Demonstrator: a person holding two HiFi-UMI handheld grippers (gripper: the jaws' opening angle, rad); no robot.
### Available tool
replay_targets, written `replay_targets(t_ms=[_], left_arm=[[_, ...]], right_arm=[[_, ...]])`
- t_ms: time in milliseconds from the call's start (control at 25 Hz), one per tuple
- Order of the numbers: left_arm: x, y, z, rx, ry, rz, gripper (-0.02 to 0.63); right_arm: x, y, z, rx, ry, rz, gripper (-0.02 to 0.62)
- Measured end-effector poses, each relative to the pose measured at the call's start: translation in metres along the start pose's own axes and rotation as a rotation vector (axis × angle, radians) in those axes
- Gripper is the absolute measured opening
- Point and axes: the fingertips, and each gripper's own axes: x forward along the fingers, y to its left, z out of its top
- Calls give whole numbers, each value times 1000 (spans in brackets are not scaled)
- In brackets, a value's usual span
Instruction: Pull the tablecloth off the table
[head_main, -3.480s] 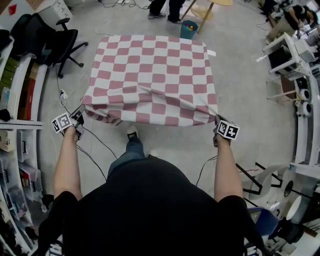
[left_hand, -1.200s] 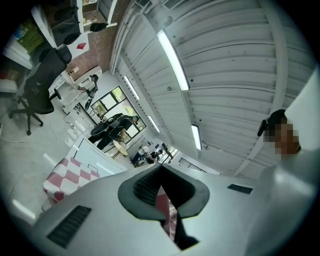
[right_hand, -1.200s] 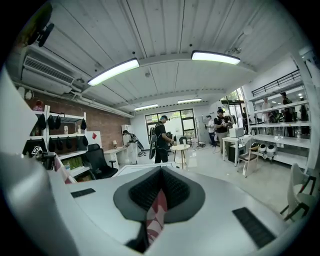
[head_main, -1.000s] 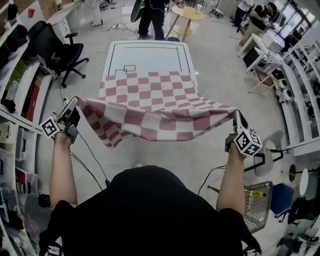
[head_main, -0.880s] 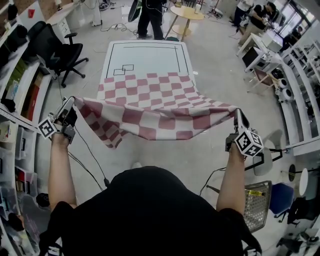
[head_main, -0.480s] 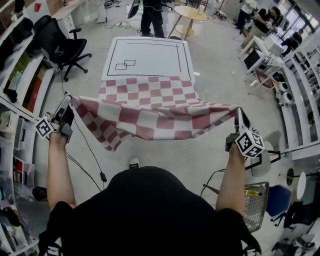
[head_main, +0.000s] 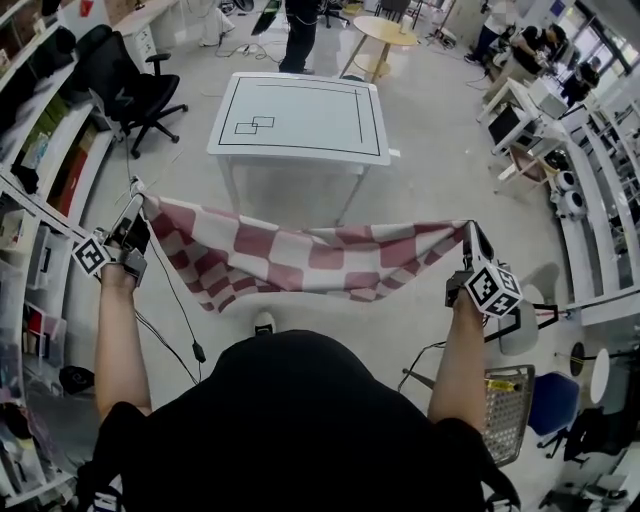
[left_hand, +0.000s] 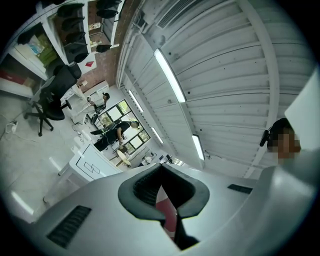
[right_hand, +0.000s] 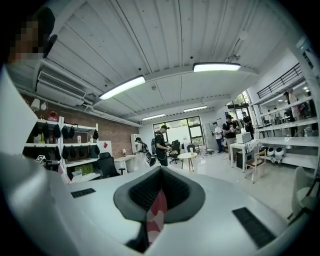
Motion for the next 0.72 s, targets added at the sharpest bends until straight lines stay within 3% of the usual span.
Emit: replay_targets(t_ms=[320, 720], left_arm=[[-1, 14, -11, -20, -23, 50, 21], [13, 14, -26, 19, -4, 85, 21]], right_arm=[[3, -15, -24, 5, 52, -5, 28], [5, -26, -33, 5, 70, -10, 28]])
